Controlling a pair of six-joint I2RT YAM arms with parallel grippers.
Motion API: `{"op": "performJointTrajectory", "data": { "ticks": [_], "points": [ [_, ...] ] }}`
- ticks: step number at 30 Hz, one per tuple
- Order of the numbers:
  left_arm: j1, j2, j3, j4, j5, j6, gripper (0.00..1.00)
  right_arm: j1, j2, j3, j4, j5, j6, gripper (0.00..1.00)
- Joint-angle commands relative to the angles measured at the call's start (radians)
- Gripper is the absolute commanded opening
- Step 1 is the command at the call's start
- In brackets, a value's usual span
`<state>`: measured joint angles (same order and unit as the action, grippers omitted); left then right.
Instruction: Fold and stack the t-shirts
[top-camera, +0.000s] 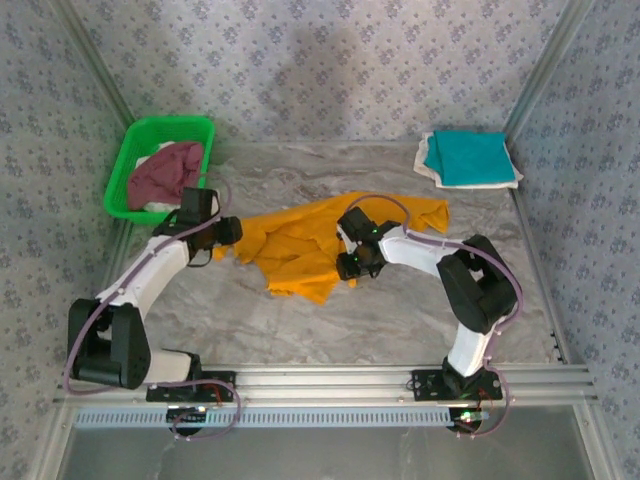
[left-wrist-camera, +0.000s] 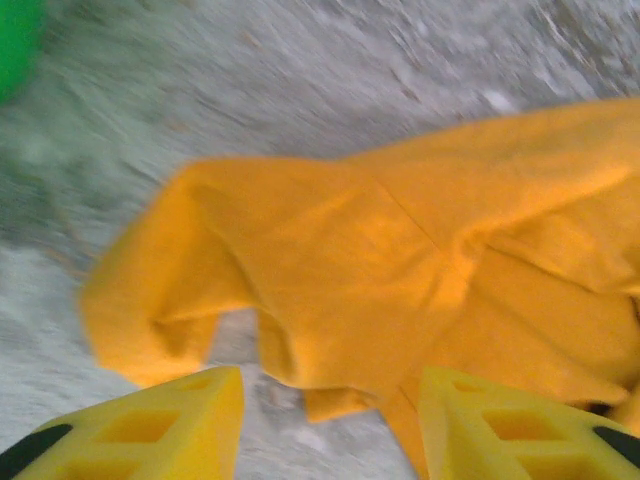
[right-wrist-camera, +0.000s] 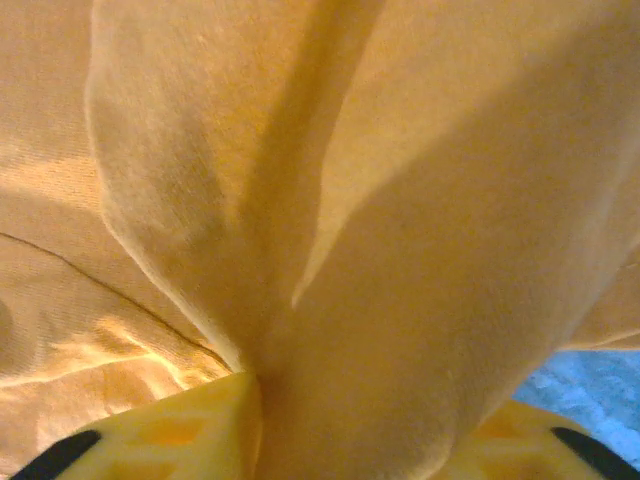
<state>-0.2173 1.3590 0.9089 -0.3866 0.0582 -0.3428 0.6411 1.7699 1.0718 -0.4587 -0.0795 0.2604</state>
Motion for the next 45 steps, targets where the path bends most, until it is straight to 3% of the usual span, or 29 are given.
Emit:
{"op": "performJointTrajectory", "data": {
  "ticks": [1, 4, 10, 14, 16, 19, 23, 36, 45],
  "points": [
    [-0.061, 0.084, -0.042, 0.035, 0.091, -0.05, 0.45, -0.015, -0.003, -0.004, 0.021, -0.027, -0.001, 0.23],
    [-0.067, 0.168, -0.06, 0.097, 0.091, -0.08, 0.45, -0.03, -0.018, -0.004, 0.022, -0.035, 0.002, 0.13],
    [-0.059, 0.237, -0.028, 0.11, 0.018, -0.05, 0.51, -0.082, -0.125, -0.037, 0.037, -0.03, 0.013, 0.07],
    [-0.04, 0.27, -0.027, 0.14, 0.001, -0.034, 0.33, -0.128, -0.186, -0.066, 0.06, -0.041, 0.015, 0.02],
    [-0.03, 0.271, -0.027, 0.141, -0.009, -0.029, 0.16, -0.156, -0.212, -0.071, 0.053, -0.056, 0.015, 0.0],
    [-0.018, 0.236, -0.029, 0.129, -0.02, -0.021, 0.0, -0.191, -0.265, -0.078, 0.041, -0.067, 0.013, 0.0],
    [0.004, 0.13, -0.022, 0.089, -0.028, -0.021, 0.0, -0.248, -0.353, -0.07, -0.003, -0.06, -0.007, 0.0],
    [0.015, -0.296, 0.246, -0.225, -0.133, 0.099, 0.0, -0.267, -0.697, 0.139, -0.227, 0.39, -0.145, 0.0],
    [-0.037, -0.478, 0.529, -0.444, 0.032, 0.211, 0.0, -0.038, -0.867, 0.413, -0.453, 0.716, -0.218, 0.0]
  ]
}}
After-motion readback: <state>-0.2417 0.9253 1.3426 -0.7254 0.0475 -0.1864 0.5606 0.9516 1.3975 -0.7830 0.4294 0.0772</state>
